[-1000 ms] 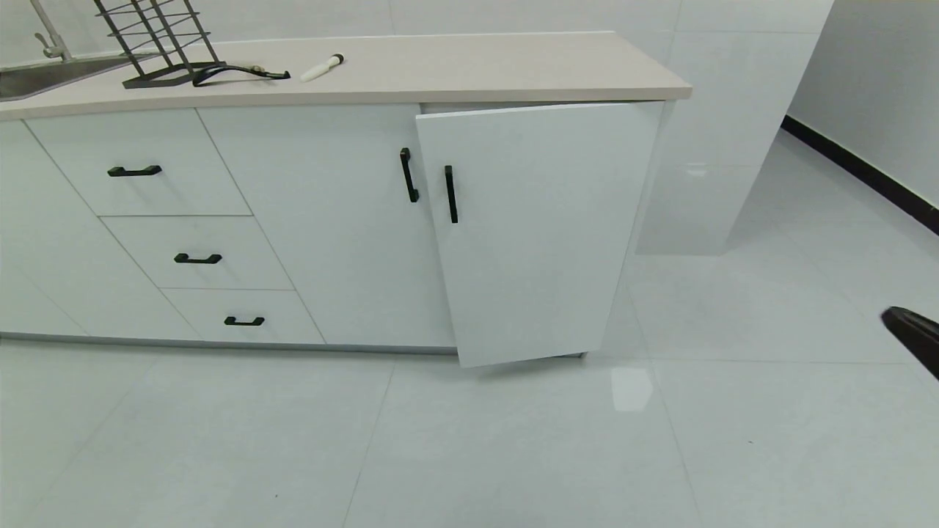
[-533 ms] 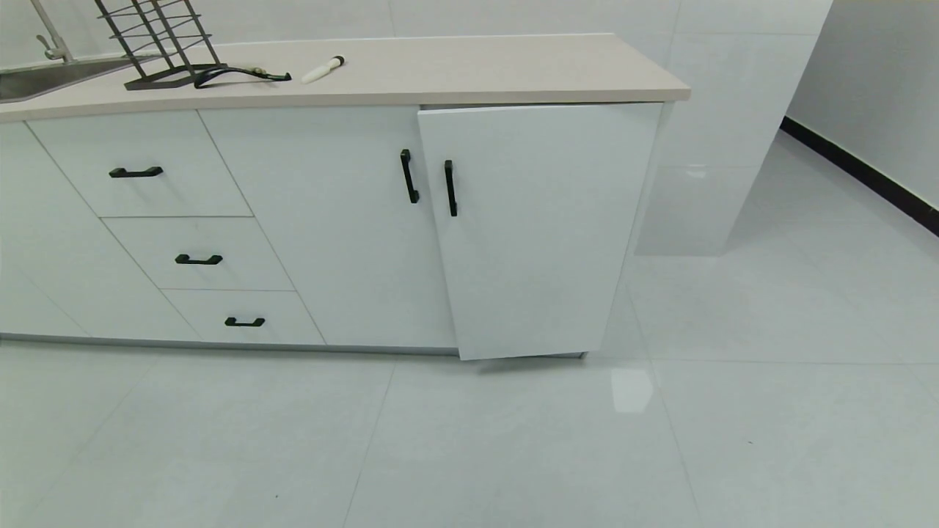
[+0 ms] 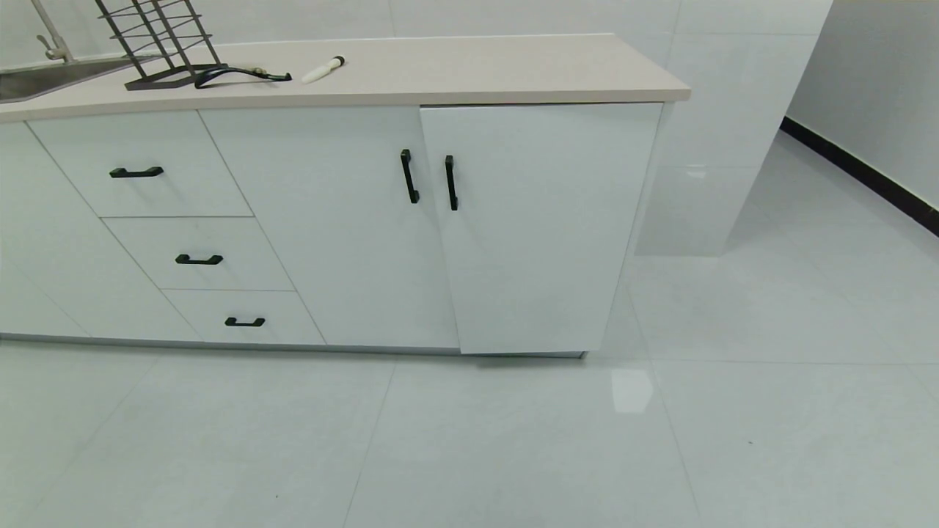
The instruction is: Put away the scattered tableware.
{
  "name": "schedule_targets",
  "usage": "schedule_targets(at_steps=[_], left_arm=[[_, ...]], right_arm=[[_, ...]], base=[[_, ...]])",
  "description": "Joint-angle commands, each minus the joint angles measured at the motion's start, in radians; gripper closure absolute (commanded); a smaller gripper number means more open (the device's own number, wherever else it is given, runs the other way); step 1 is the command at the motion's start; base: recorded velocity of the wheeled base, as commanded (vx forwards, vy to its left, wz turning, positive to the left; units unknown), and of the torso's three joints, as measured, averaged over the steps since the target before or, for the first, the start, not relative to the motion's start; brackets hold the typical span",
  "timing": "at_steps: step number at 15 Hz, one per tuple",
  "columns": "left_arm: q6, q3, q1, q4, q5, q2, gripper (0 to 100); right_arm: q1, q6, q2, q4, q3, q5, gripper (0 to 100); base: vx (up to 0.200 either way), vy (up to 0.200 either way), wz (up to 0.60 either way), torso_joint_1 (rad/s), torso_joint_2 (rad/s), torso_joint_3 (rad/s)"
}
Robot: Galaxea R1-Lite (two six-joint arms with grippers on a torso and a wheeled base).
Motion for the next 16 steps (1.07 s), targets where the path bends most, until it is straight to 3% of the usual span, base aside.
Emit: schedule_targets(at_steps=[1,7,11,14,16], left_arm=[[-0.007,0.000,0.000,0.000,0.002,0.000,0],[-0.026,0.000,0.000,0.000,0.007,0.000,0],[-0.021,0.000,0.000,0.001,0.008,0.000,0],[-0.021,0.000,0.000,0.000,0.008,0.000,0],[-0.021,0.000,0.000,0.000,0.010,0.000,0]], right_arm=[[0.000,0.007,-0.008,0.006,0.000,0.007,100],[0.000,0.051,-0.008,0.008,0.000,0.005,100],[0.000,0.055,-0.008,0.008,0.000,0.004,100],[0.000,0.055,-0.008,0.008,0.000,0.004,100],[0.000,0.055,-0.008,0.008,0.000,0.004,100]], base=[[0.000,0.000,0.00,0.000,0.00,0.000],[0.000,0.167,0.00,0.000,0.01,0.004],[0.000,0.200,0.00,0.006,0.00,0.004],[0.200,0.200,0.00,0.001,0.01,0.002],[0.200,0.000,0.00,0.005,0.00,0.005]])
